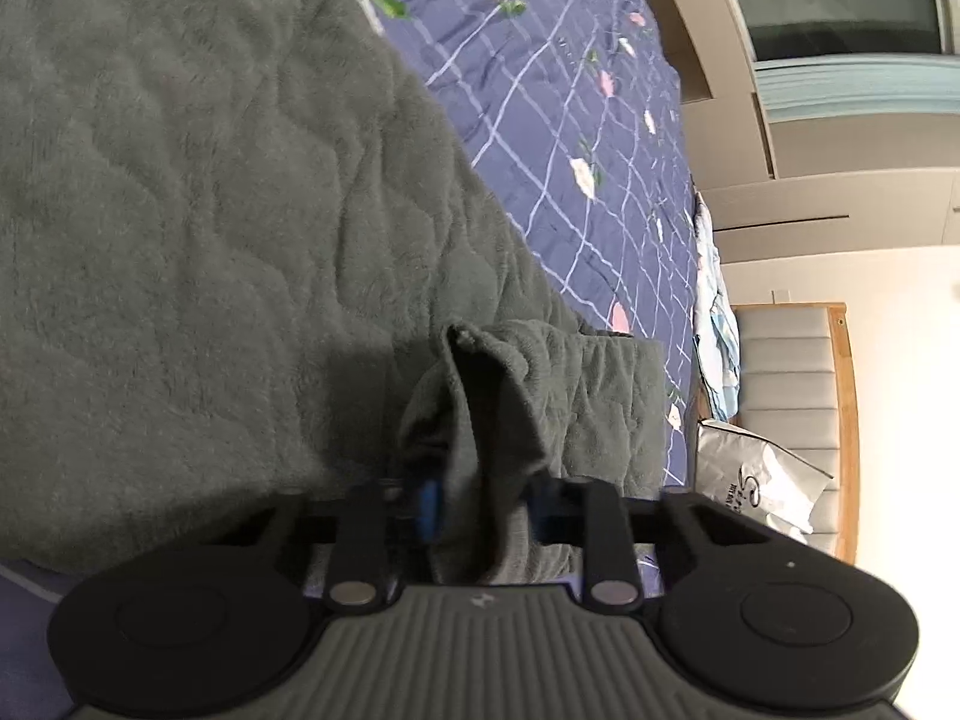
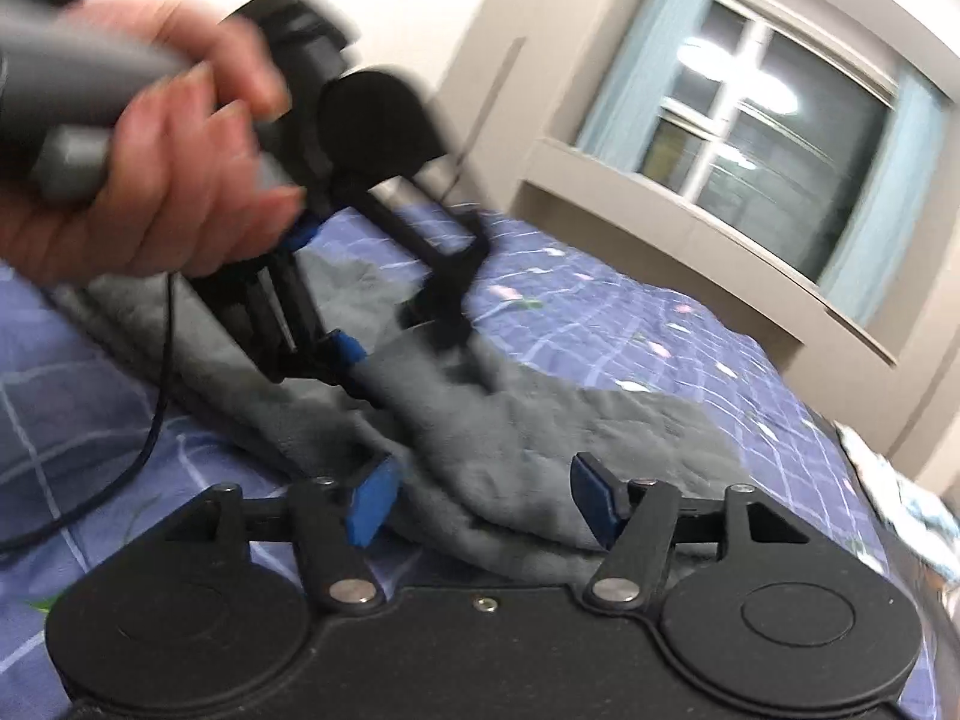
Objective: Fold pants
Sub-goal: 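Pass the held cuff from the right gripper into the closing left gripper, then lay the cuff over the pants with the left gripper and open it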
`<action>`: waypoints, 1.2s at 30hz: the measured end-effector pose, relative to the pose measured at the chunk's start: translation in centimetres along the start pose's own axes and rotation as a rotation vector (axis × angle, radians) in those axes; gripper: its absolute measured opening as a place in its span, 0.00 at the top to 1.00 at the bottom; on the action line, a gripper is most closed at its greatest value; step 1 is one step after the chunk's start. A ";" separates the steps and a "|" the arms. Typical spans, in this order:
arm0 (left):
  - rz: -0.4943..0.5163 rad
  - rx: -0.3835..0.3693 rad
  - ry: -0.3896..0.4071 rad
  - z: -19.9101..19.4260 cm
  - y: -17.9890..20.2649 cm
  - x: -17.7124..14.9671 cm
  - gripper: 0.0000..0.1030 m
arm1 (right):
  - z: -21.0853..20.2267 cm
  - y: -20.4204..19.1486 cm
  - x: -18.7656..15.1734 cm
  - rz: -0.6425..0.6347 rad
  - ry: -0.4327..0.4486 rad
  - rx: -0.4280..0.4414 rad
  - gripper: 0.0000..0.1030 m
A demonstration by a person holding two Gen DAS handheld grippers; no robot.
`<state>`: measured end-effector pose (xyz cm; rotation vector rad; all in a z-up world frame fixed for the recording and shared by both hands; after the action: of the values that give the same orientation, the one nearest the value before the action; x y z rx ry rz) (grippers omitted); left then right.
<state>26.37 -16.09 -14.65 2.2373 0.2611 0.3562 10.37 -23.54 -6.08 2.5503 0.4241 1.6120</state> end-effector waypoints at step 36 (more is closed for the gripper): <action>0.326 0.229 0.047 -4.2 0.8 1.3 0.91 | 13.3 12.6 -1.1 0.148 -0.190 -0.337 0.01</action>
<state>26.24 -13.19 -11.27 2.5036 -0.0444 0.5775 24.14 -34.98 -10.03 2.4859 -0.0514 1.3289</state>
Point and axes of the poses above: each gripper's, at about its wrist camera, not at the fingertips, and z roughly the way its jaws point, y to its right, x to its top, the point moved 9 cm from there along z, roughly the way its jaws point, and after that the axes turned 8 degrees about z, right-handed, at the moved point
